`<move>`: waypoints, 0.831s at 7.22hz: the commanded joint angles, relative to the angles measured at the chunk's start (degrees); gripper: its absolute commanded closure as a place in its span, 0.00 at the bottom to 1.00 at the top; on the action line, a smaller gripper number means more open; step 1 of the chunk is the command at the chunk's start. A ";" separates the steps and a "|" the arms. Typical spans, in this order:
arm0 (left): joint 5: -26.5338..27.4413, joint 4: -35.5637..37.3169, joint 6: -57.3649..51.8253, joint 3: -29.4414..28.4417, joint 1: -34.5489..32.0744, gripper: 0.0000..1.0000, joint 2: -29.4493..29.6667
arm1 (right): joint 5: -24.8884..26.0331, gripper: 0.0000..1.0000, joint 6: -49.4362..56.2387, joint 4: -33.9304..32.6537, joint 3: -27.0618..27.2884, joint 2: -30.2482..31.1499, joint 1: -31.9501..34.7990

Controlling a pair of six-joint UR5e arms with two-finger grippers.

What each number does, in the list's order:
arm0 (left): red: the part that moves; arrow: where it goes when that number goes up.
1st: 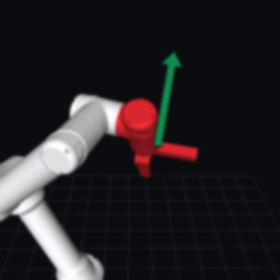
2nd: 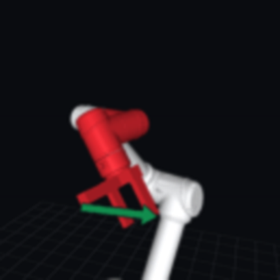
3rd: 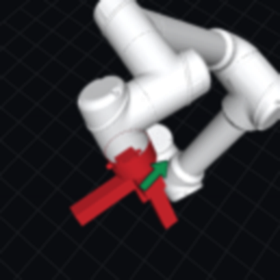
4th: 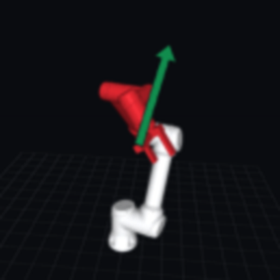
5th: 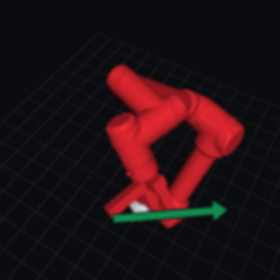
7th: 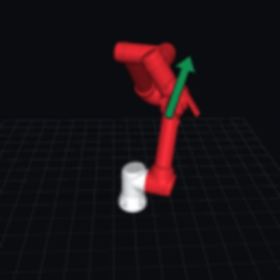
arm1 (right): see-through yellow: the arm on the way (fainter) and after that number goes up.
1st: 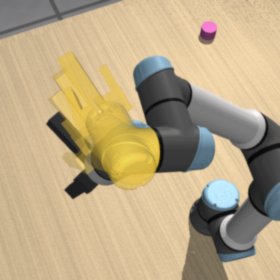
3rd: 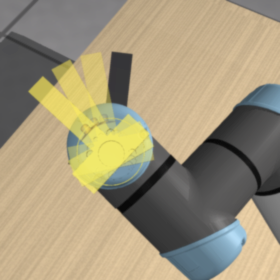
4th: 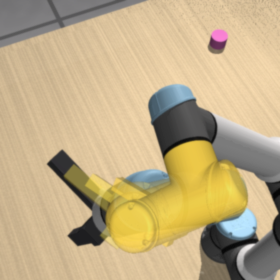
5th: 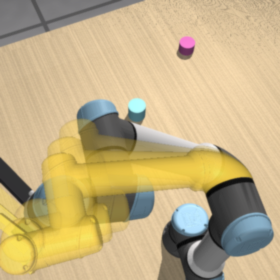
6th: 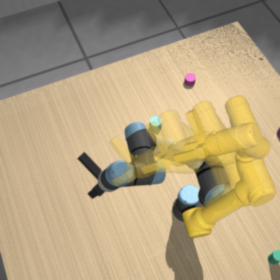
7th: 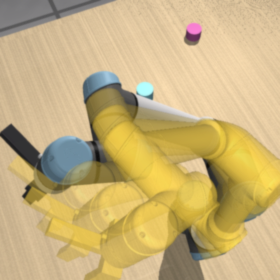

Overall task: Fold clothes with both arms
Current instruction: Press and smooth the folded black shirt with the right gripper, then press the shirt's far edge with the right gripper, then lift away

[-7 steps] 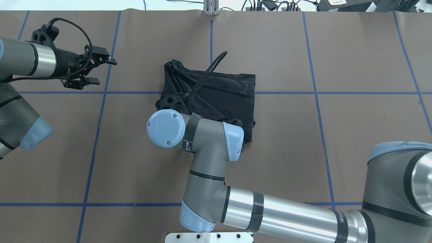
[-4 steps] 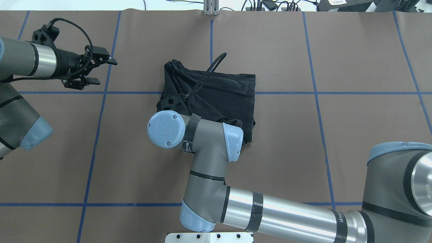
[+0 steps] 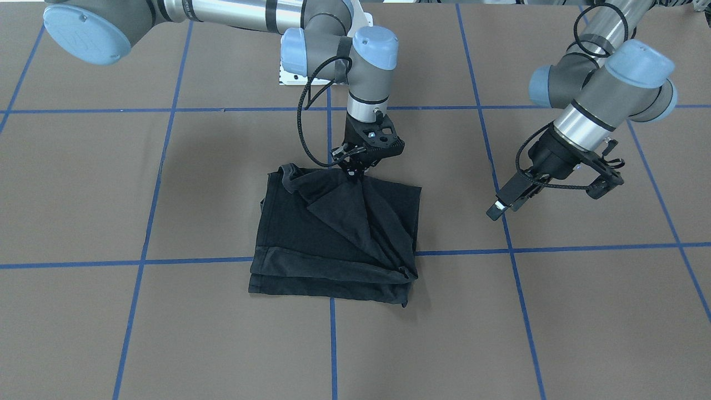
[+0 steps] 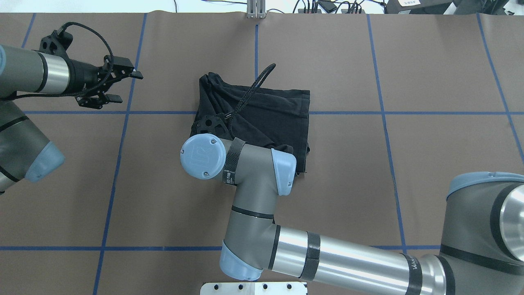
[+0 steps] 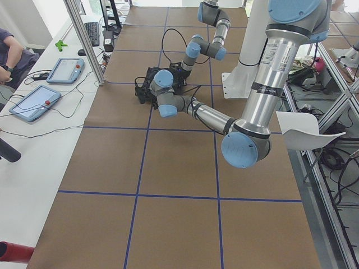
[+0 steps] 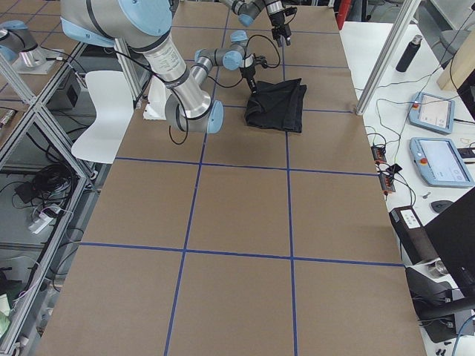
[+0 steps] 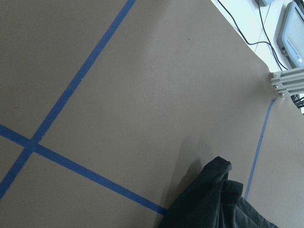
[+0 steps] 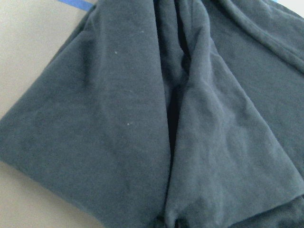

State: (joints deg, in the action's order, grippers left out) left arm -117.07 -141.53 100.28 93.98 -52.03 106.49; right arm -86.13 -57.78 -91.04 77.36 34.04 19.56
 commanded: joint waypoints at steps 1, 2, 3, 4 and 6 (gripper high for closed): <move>0.00 0.03 0.00 -0.02 0.09 0.00 0.29 | 0.00 1.00 -0.05 0.07 0.68 0.15 0.39; 0.00 0.11 0.00 -0.02 0.09 0.00 0.38 | -0.26 1.00 -0.05 -0.19 1.90 -0.02 1.26; 0.00 0.12 0.00 -0.02 0.09 0.00 0.47 | -0.78 1.00 0.64 -3.15 4.61 -0.20 2.83; 0.00 0.12 0.00 -0.02 0.09 0.00 0.64 | -0.88 1.00 2.65 -5.70 6.90 -0.29 4.59; 0.00 1.86 0.78 0.32 0.09 0.00 1.78 | -1.14 1.00 3.46 -6.08 7.54 0.23 8.46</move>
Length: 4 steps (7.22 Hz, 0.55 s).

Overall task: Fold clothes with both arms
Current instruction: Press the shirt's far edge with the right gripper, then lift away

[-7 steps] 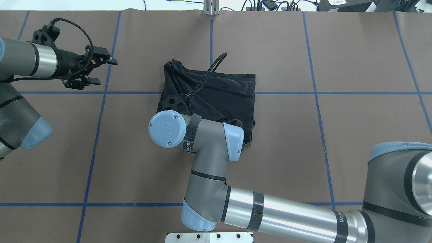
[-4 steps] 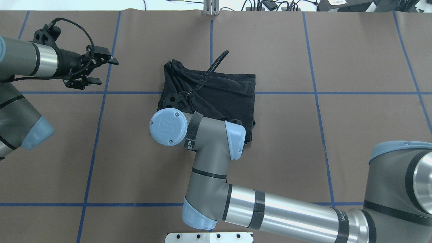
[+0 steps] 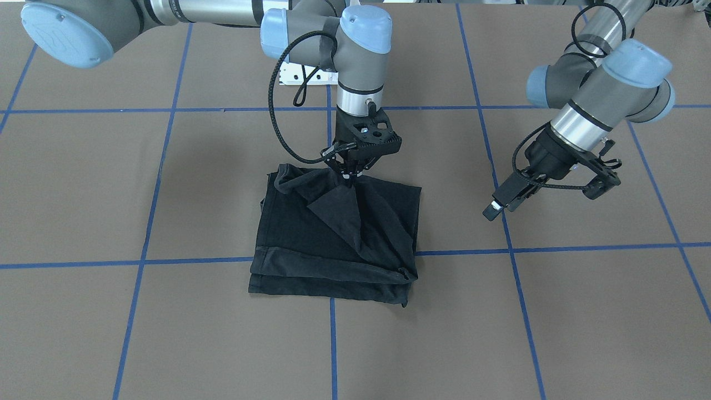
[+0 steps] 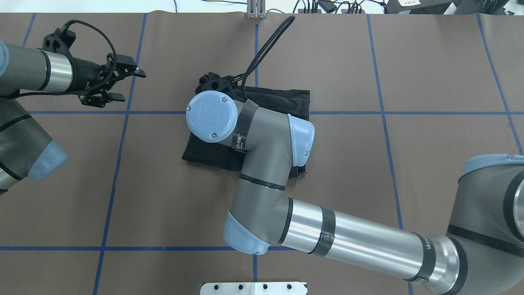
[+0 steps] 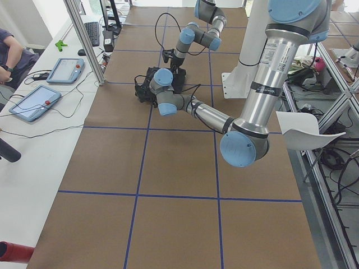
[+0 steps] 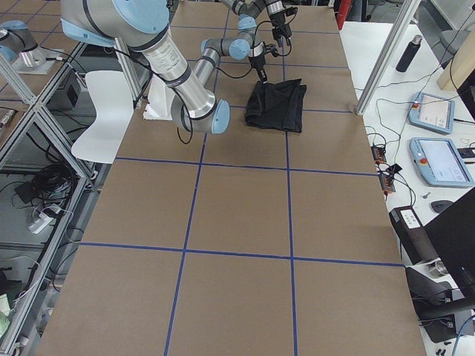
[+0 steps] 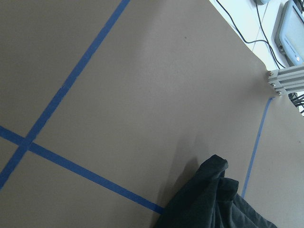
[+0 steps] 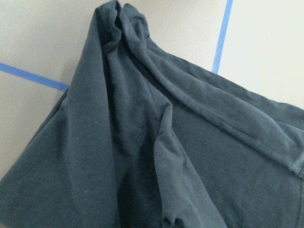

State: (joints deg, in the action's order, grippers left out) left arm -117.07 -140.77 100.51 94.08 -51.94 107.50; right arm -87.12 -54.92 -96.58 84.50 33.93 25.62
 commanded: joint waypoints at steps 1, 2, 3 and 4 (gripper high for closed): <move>0.00 1.37 1.09 0.32 0.00 0.00 1.48 | 0.01 1.00 1.83 -0.54 -0.12 1.22 4.51; 0.00 1.38 1.44 0.41 0.00 0.00 1.57 | 0.62 1.00 1.75 -0.54 -2.74 1.66 6.35; 0.00 1.46 1.79 0.32 0.09 0.00 2.01 | 1.07 1.00 2.10 0.41 -7.55 1.67 8.72; 0.00 1.55 1.88 0.32 0.09 0.00 2.36 | 1.68 1.00 1.93 0.51 -10.90 2.02 10.31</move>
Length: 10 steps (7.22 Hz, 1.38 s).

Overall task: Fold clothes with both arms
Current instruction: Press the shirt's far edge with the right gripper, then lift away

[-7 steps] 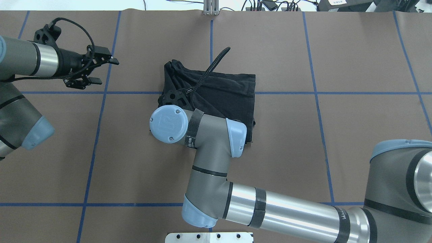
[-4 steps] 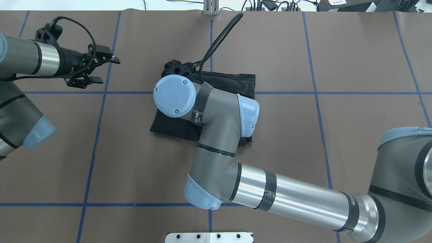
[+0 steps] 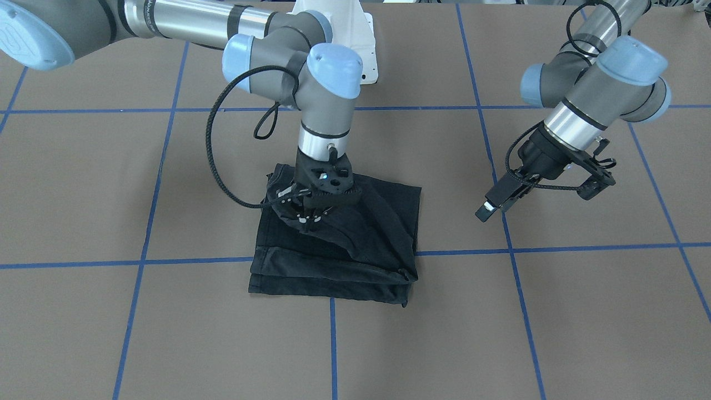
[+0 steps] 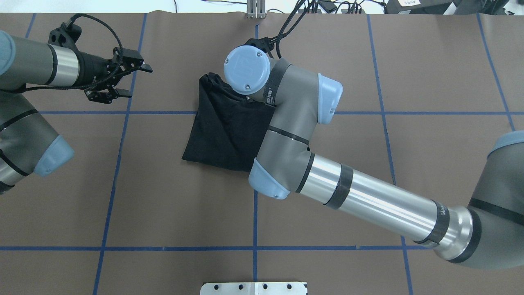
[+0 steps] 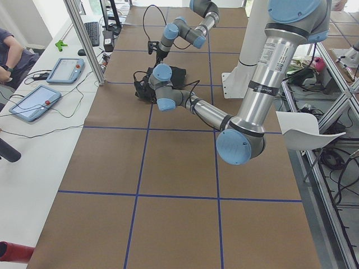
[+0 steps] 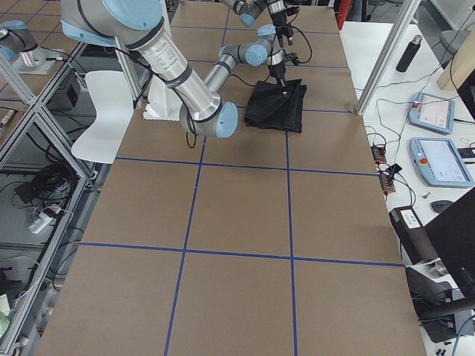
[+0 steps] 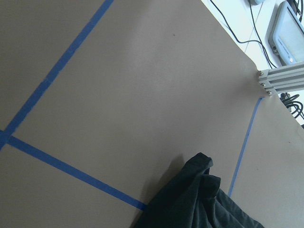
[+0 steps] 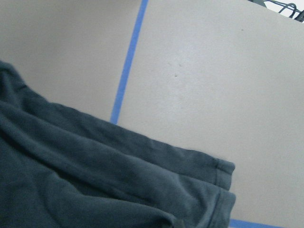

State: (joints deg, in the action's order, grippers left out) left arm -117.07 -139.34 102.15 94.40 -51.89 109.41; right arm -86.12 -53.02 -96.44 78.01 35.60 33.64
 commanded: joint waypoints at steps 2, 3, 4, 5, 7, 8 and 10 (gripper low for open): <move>0.00 0.21 0.25 -0.01 0.03 0.00 0.89 | 4.46 1.00 -0.33 0.47 -10.05 0.44 2.39; 0.00 1.69 0.25 -0.01 0.03 0.00 1.41 | 4.46 1.00 -0.59 0.47 -10.07 0.26 2.30; 0.00 1.79 0.25 -0.01 0.03 0.00 1.77 | 4.38 0.80 -0.68 0.47 -10.07 -0.26 2.30; 0.00 1.79 0.25 -0.01 0.03 0.00 1.77 | 4.38 0.01 -0.16 3.16 -10.07 0.17 2.48; -0.09 1.70 -0.19 0.08 -0.06 0.00 1.77 | -0.34 0.00 4.12 5.83 -9.99 0.09 5.54; 0.09 1.70 -1.06 1.04 -0.32 0.00 1.34 | -8.46 0.00 5.72 5.74 -9.29 0.09 8.69; 0.18 3.35 -8.14 4.72 -2.41 0.00 -1.11 | -13.98 0.00 5.82 1.55 -1.60 4.45 11.52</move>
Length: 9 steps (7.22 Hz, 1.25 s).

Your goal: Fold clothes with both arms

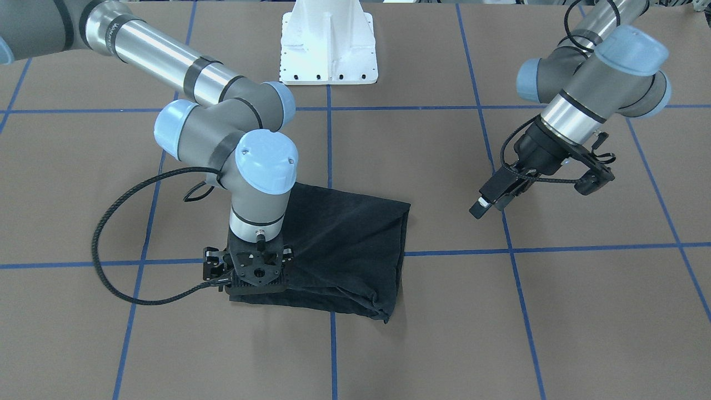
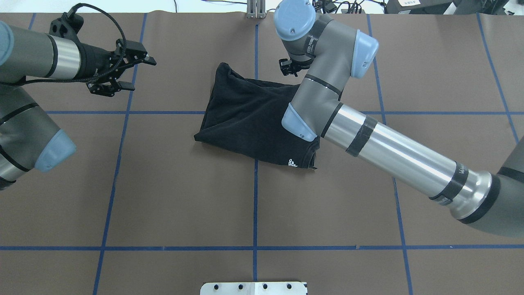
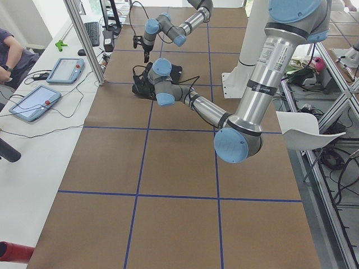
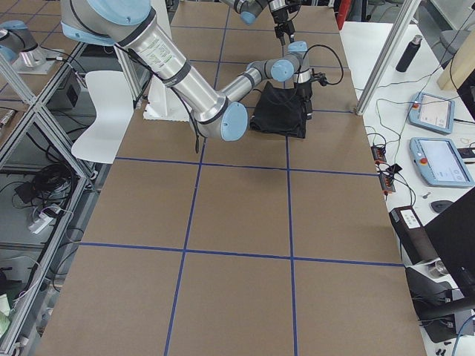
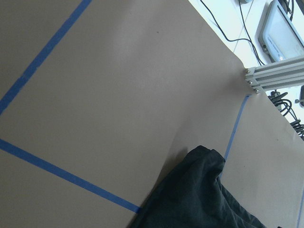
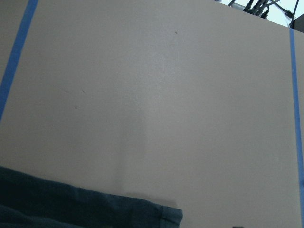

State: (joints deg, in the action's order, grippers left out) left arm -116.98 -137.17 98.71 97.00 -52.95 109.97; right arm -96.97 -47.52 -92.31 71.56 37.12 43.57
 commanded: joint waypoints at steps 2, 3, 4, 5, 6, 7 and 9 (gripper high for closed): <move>0.52 12.39 -25.12 4.85 -4.78 0.00 -2.83 | -10.29 0.00 3.89 -3.05 22.13 18.09 5.97; 0.26 16.71 -36.46 4.78 -7.58 0.00 -2.92 | -15.04 0.00 8.28 -2.96 27.78 25.12 10.36; 0.17 18.76 -45.27 3.82 -11.09 0.00 -3.01 | -18.22 0.00 13.28 -2.96 29.49 29.46 14.92; 0.34 18.78 -46.23 2.59 -13.13 0.00 -3.09 | -21.74 0.00 17.25 -2.52 29.51 32.98 19.58; -0.09 18.87 -51.81 1.88 -15.06 0.00 -3.27 | -23.25 0.00 25.03 -2.95 29.07 34.58 23.80; -0.09 18.17 -57.52 1.79 -16.73 0.00 -6.67 | -24.92 0.00 32.16 -2.87 28.90 37.47 28.72; -0.62 17.90 -67.51 1.00 -21.64 0.00 -9.67 | -32.19 0.00 47.44 -2.61 25.48 41.08 37.52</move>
State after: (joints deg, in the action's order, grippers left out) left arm -117.23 -119.12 38.86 98.49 -71.61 102.49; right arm -124.83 -9.37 -95.12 98.81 75.54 75.80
